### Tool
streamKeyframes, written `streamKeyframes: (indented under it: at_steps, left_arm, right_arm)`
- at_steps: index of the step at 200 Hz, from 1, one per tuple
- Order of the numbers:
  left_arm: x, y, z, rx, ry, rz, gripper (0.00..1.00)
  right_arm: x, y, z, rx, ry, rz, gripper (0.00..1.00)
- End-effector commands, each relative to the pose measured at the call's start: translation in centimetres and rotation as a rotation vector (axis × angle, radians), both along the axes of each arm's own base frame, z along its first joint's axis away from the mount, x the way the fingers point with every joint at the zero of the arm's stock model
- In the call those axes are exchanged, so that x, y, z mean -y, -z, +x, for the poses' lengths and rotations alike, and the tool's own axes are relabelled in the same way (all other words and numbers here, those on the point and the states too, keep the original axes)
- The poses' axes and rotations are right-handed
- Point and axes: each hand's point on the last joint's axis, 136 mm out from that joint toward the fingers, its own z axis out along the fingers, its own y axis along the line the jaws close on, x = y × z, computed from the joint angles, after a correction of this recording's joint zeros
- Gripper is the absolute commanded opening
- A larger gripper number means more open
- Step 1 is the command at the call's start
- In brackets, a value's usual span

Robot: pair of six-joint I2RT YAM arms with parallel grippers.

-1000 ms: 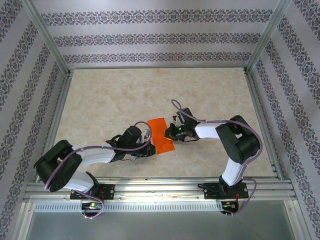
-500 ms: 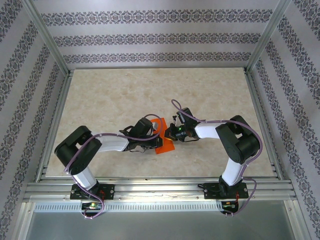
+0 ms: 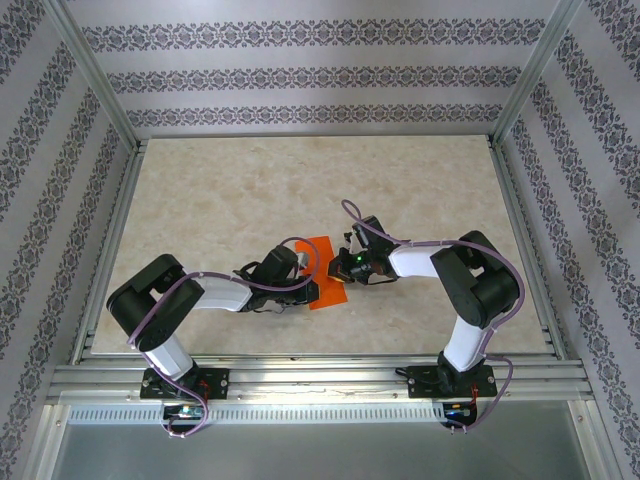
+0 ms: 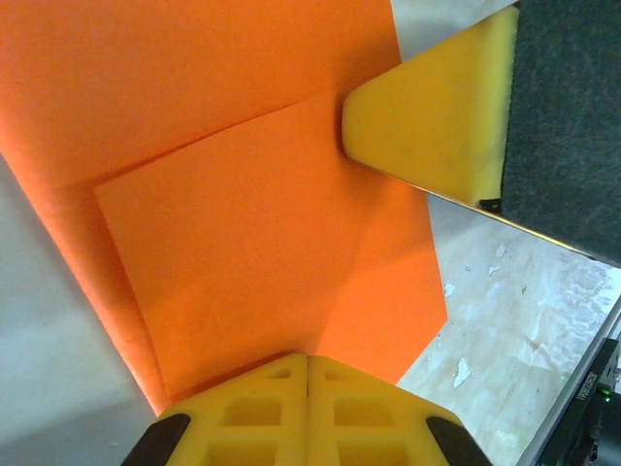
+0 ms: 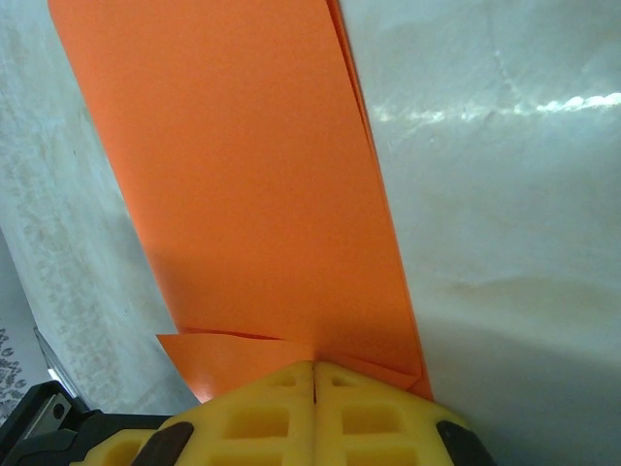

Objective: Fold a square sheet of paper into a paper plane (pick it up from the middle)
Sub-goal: Fold the triangle a second time at the center of the table.

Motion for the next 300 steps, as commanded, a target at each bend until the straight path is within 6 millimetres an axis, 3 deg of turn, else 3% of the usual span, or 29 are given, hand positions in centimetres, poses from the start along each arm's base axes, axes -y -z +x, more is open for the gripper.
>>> streamKeyframes:
  at_steps: [1,61,109,152,178,252,300]
  left_arm:
    - [-2.8,3.8,-2.4,-0.124,-0.012,0.127,0.00]
    - [-2.7,3.9,-2.5,-0.126,-0.005,0.120,0.00]
    - [-2.4,3.4,-2.4,-0.119,0.001,0.104,0.00]
    - [-2.7,3.3,-2.5,-0.115,0.007,0.120,0.00]
    - [-2.7,3.5,-2.6,-0.121,0.007,0.120,0.00]
    - [-2.6,3.9,-2.7,-0.131,0.011,0.120,0.00]
    - [-2.4,3.7,-2.6,-0.127,0.015,0.107,0.00]
  right_arm:
    - [0.8,0.2,-0.4,-0.005,0.004,-0.052,0.00]
    - [-0.3,-2.8,-0.1,0.074,-0.032,0.002,0.00]
    - [-2.5,-1.9,-1.0,0.050,-0.099,0.007,0.00]
    - [-0.5,1.6,-1.1,-0.013,-0.056,-0.085,0.00]
    - [0.5,2.2,-0.6,-0.020,-0.030,-0.091,0.00]
    - [3.6,1.4,2.5,0.015,0.066,-0.093,0.00]
    - [3.3,-2.5,2.5,0.111,0.067,-0.030,0.00]
